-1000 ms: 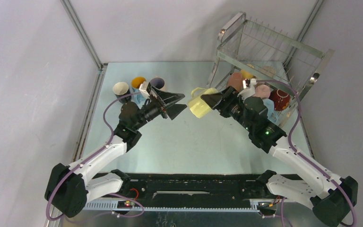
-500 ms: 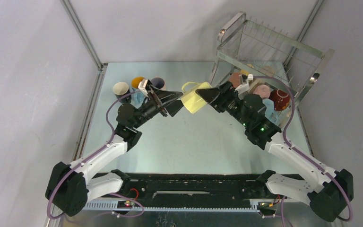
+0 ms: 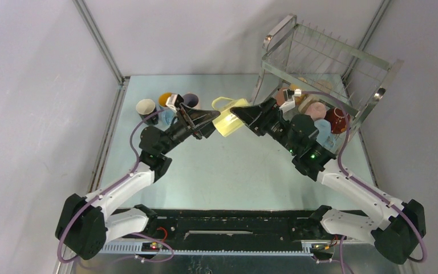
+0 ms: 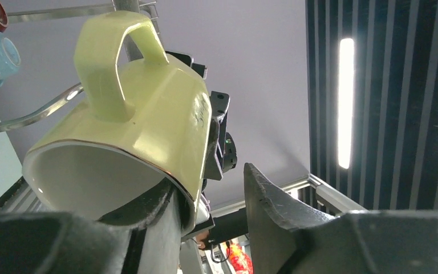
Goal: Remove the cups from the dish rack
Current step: Place the cup at the center of the board.
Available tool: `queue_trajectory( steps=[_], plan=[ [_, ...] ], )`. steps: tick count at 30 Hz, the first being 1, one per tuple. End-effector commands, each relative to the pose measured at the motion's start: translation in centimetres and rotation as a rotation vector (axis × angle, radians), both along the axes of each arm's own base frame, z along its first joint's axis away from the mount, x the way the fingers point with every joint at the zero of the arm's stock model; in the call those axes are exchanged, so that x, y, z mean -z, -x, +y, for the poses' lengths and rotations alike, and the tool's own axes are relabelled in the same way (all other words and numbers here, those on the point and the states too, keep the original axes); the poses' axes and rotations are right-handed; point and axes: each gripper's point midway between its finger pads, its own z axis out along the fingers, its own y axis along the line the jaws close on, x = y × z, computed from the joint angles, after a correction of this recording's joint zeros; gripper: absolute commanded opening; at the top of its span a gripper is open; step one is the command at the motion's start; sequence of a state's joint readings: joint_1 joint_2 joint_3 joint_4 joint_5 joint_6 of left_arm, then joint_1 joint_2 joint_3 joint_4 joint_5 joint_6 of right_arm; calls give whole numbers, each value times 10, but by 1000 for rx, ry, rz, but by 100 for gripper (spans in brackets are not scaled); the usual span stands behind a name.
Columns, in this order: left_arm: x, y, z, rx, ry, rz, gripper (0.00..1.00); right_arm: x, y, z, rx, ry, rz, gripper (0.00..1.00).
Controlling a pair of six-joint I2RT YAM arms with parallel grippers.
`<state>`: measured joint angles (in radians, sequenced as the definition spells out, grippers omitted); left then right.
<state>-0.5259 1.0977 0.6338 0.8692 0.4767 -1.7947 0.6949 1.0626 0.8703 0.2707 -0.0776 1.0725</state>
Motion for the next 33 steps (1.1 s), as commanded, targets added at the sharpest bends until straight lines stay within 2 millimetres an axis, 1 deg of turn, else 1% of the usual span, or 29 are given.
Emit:
queue_trajectory(
  steps=[1,5,8,10,11,12,13,16,17,18,19,29,33],
  plan=[
    [-30,13,3,26,71,-91,39,-51,13,6,-37,-107,-104,0],
    [-32,12,2,28,72,-95,27,-51,15,9,-41,-106,-102,0],
    [-32,13,1,34,70,-102,14,-49,16,10,-43,-99,-98,0],
    [-34,14,1,32,68,-112,1,-48,17,10,-43,-95,-99,0],
    [-34,14,1,30,67,-117,0,-48,17,10,-41,-92,-102,0],
    [-35,14,1,28,66,-122,0,-48,18,10,-40,-88,-106,8],
    [-36,14,2,24,66,-132,0,-49,18,9,-37,-85,-107,19],
    [-41,14,3,9,63,-152,0,-47,18,6,-21,-67,-109,73],
    [-41,14,3,4,59,-156,0,-46,17,4,-13,-62,-105,88],
    [-42,14,3,0,56,-161,0,-45,18,3,-9,-56,-102,98],
    [-43,14,3,-4,56,-166,0,-44,18,1,-3,-51,-101,100],
    [-56,5,12,-75,54,-201,0,-43,27,-16,31,6,-116,100],
    [-67,2,16,-93,57,-229,0,-42,31,-20,33,27,-124,100]
  ],
)
